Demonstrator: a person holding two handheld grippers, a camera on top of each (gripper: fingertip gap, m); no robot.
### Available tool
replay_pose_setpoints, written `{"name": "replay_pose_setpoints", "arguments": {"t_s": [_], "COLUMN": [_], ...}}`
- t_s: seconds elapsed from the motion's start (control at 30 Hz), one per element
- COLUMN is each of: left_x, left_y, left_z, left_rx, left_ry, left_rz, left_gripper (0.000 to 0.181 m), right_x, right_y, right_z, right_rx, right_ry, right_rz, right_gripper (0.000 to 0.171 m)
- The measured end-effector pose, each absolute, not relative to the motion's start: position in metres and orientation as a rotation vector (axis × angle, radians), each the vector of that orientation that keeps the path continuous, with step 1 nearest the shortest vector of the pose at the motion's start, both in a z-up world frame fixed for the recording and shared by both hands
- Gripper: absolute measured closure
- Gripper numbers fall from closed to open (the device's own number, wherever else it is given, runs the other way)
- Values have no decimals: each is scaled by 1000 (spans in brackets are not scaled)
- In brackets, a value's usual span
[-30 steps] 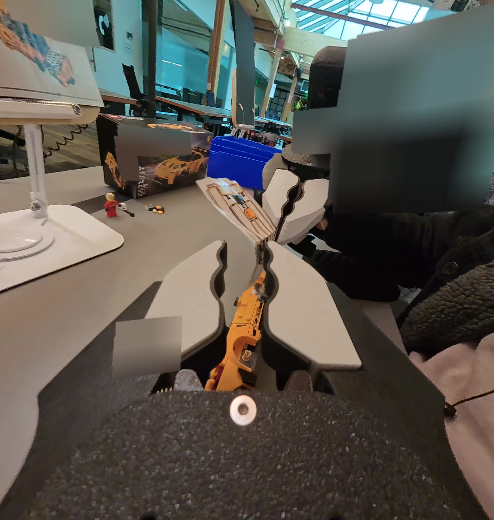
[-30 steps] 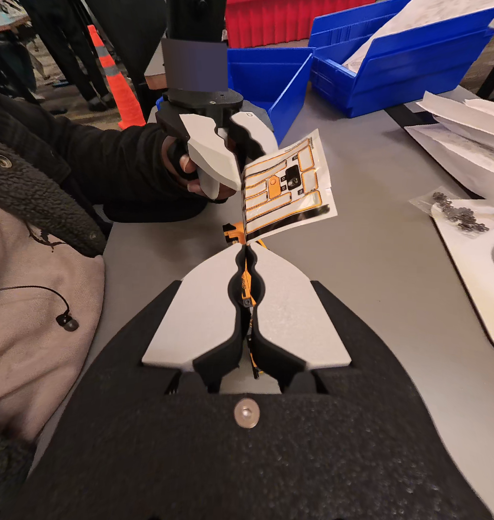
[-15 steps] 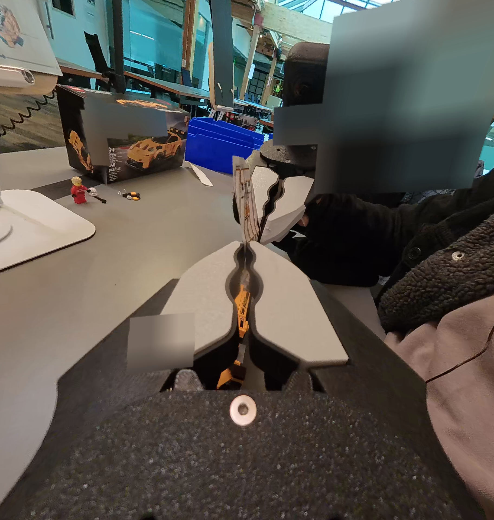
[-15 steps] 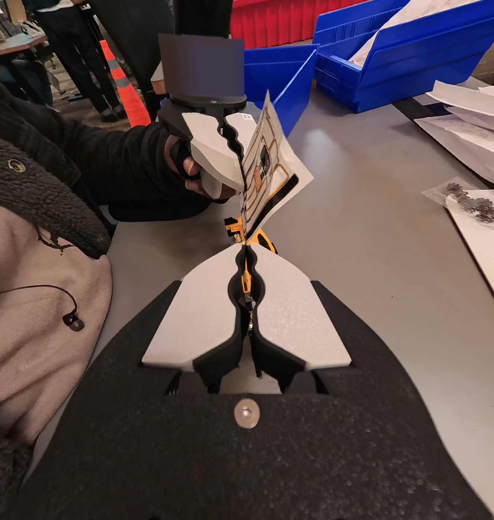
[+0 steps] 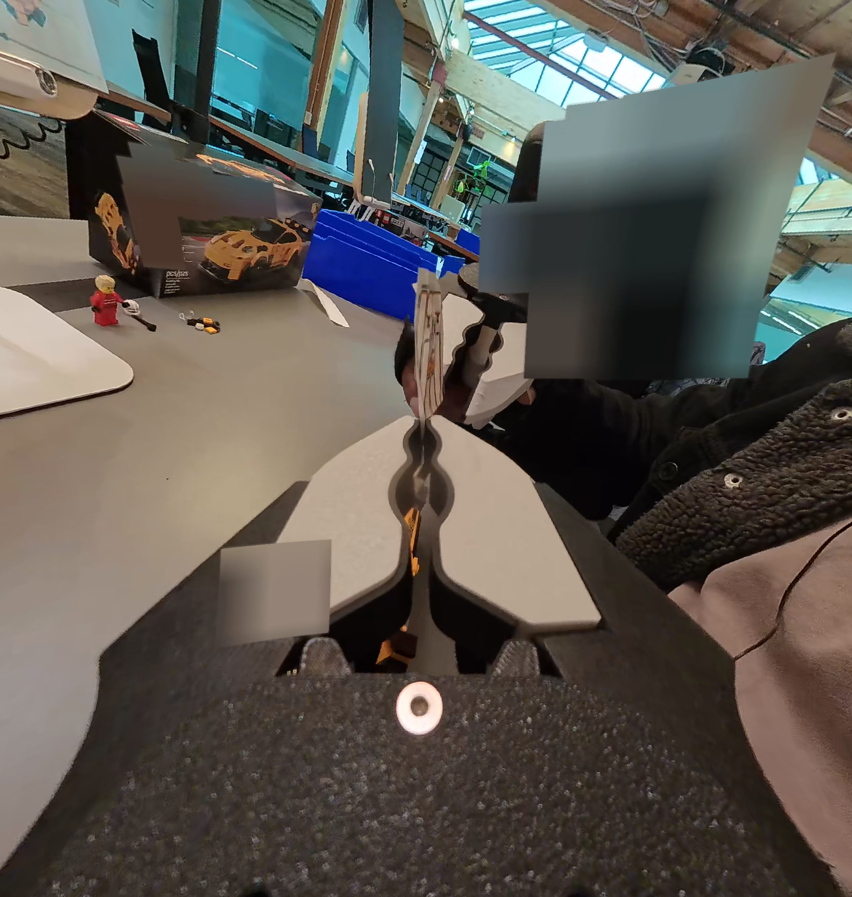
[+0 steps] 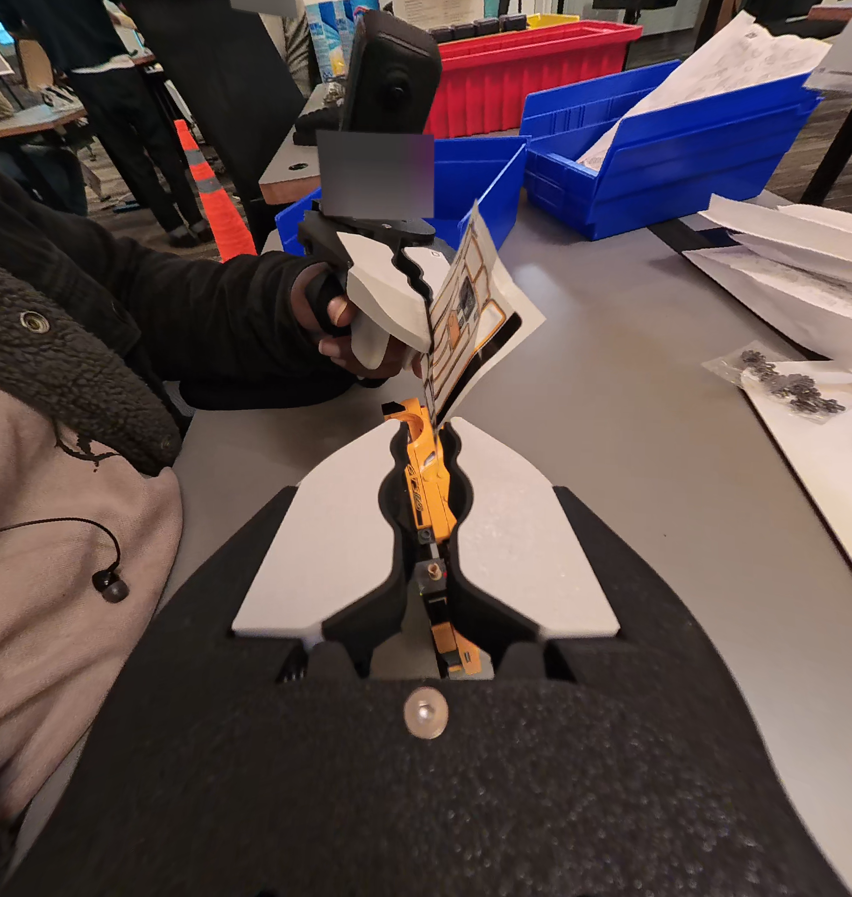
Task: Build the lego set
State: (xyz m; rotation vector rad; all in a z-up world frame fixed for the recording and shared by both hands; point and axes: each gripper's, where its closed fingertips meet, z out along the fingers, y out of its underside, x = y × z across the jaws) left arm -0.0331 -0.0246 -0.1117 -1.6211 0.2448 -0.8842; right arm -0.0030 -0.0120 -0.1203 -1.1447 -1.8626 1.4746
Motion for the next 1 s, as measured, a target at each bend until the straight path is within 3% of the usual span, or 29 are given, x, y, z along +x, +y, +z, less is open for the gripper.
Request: {"name": "replay_pose_setpoints", "arguments": {"t_s": [1.0], "left_x": [-36], "left_y": [-22], "left_z": [-111], "left_rx": [-1576], "left_ry": [46], "left_rz": [-1192], "left_gripper": [181], "right_x": [-13], "right_y": [-17], "right_z": [-123], "right_rx": [-1341], "right_ry": [-1753], "right_rz": [1711], "right_gripper": [171]}}
